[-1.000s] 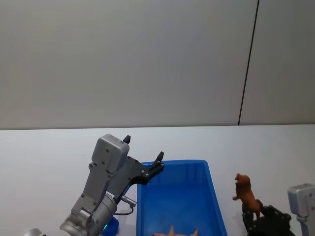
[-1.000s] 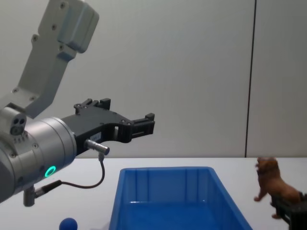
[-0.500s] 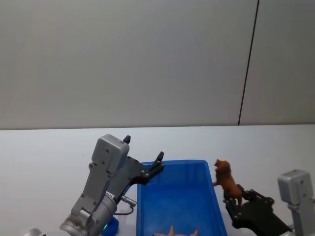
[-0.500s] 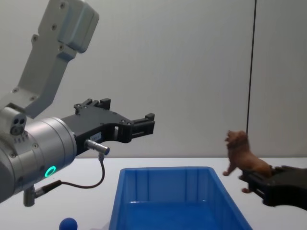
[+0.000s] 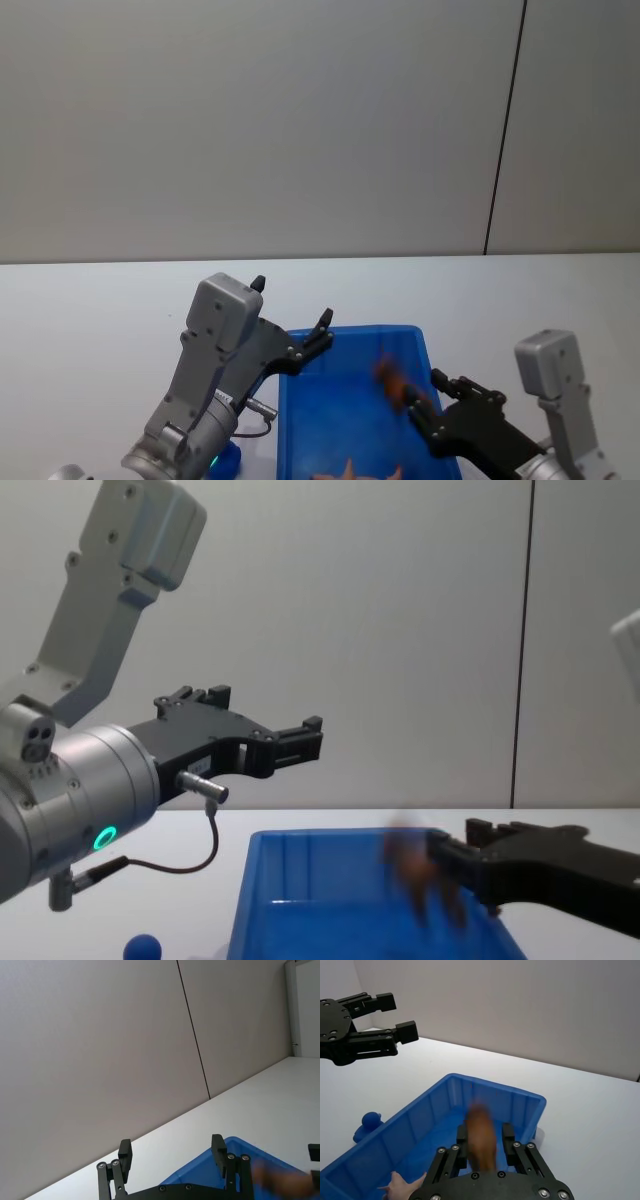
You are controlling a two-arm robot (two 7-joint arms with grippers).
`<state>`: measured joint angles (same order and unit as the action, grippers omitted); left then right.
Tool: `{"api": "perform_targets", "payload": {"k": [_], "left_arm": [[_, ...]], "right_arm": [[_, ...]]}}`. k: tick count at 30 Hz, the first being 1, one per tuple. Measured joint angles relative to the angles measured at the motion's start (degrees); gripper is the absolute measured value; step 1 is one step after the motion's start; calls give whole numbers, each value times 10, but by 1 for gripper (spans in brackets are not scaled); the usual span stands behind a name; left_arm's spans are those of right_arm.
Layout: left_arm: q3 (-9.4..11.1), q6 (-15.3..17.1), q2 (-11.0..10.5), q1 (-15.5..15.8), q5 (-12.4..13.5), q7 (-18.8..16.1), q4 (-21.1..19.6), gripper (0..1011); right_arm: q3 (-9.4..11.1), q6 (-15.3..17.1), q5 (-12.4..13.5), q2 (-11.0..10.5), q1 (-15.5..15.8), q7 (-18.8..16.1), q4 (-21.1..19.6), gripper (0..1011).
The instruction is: Pick up the two dolls from the table and place them into the box.
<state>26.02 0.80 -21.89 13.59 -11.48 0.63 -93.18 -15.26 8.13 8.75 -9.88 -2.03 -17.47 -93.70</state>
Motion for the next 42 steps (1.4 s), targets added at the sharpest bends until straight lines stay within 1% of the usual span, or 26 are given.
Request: {"api": "perform_targets", "payload": {"k": [1,4,9,10,11,14,18,19,22,25,26,31,32,35,42], "left_arm": [[0,0,0,0,0,0,0,1001],[0,0,0,0,0,0,0,1001],[0,0,0,0,0,0,0,1001],[0,0,0,0,0,0,0,1001],[0,0,0,0,0,0,0,1001],[0,0,0,0,0,0,0,1001],[0,0,0,0,0,0,0,1001],[0,0,0,0,0,0,0,1001],[0,0,0,0,0,0,0,1001],[0,0,0,0,0,0,0,1001],[0,0,0,0,0,0,0,1001],[0,0,0,0,0,0,0,1001],[0,0,0,0,0,0,0,1001],[0,0,0,0,0,0,0,1001],[0,0,0,0,0,0,0,1001]], "right_arm": [[-1,0,0,2,-2,-2,3,380],[-3,1,-1,6,-9,-8,12,489],[-5,2,-2,11,-16,-9,20,627],[-5,2,-2,11,-18,-8,22,688],[-5,2,-2,12,-18,-6,23,688],[-5,2,-1,13,-19,2,23,801],[-3,2,3,12,-17,17,22,925],[-1,1,5,11,-15,24,20,925],[1,0,9,9,-11,37,16,1001],[7,-2,18,3,0,60,6,1001],[7,-2,18,3,0,60,6,1001],[16,-12,33,-8,22,94,-11,1001],[16,-12,33,-8,22,94,-11,1001],[20,-18,42,-14,33,110,-19,1001],[26,-26,52,-21,46,129,-28,1001]]}}
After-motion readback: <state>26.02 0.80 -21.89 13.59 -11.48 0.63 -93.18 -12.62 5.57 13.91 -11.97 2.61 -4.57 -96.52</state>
